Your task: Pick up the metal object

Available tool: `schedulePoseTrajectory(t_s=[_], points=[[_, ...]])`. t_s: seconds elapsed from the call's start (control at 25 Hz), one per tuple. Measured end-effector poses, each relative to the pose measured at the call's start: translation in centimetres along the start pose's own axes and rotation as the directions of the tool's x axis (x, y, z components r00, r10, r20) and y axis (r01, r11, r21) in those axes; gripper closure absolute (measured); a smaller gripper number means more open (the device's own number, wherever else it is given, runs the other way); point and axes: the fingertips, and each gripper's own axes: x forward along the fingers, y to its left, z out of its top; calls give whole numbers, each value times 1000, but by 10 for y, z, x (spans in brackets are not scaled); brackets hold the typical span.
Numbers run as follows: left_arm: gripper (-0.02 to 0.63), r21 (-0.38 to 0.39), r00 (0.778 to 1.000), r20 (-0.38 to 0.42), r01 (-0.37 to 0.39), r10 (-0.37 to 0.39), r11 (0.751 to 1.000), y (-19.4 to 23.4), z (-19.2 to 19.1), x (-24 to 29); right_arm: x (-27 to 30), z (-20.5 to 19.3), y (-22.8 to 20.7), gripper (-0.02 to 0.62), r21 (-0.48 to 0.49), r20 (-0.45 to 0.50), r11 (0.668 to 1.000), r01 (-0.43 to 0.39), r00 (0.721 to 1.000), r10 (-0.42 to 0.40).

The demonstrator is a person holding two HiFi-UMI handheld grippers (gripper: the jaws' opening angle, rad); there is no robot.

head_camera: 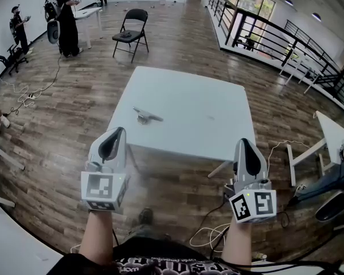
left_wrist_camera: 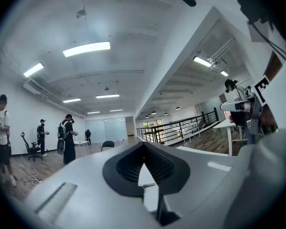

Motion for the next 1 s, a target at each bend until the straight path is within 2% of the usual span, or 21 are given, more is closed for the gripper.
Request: schedulePoseTrajectory(t_s=[0.72, 1.0], points=[[606, -24, 1000, -10, -5, 4, 1000, 6, -10, 27, 31, -13, 16, 591, -2, -9, 998, -67, 998, 67], [606, -5, 1000, -15, 6, -6, 1000, 2, -18, 34, 41, -20, 17, 591, 8, -22, 995, -96, 995, 96]])
